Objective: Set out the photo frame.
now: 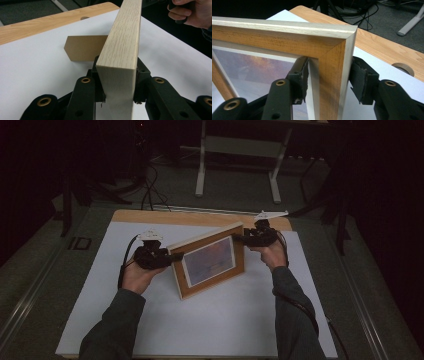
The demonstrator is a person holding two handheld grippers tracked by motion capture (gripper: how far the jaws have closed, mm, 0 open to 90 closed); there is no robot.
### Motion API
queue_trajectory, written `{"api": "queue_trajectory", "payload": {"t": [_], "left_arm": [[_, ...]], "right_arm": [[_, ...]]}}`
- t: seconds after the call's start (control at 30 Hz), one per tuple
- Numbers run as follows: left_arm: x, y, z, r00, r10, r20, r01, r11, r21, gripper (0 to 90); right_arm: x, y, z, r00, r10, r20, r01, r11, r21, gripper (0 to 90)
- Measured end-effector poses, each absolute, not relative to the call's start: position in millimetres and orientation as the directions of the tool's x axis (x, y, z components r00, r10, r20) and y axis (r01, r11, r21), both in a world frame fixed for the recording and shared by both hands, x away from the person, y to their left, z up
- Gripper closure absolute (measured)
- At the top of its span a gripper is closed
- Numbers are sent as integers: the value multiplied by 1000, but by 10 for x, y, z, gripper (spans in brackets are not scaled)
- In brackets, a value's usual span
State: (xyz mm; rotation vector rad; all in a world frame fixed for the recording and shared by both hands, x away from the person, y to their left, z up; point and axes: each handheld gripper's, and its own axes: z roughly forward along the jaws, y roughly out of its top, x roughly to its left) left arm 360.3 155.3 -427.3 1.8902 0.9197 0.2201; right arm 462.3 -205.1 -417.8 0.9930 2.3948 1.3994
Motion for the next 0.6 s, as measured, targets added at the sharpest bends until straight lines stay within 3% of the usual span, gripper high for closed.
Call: {"api": "queue_trajectory", "payload": {"t": [0.23,0.6], "left_arm": [[3634,1554,-4272,695,680,-232,498,-223,838,705],[3677,1566,-4290,693,681,-238,495,-209,843,688]], "right_arm": [[4586,-2100,-4171,-738,657,154,452,312,836,589],[4545,-2127,-4176,-727,668,157,458,302,836,616]]}}
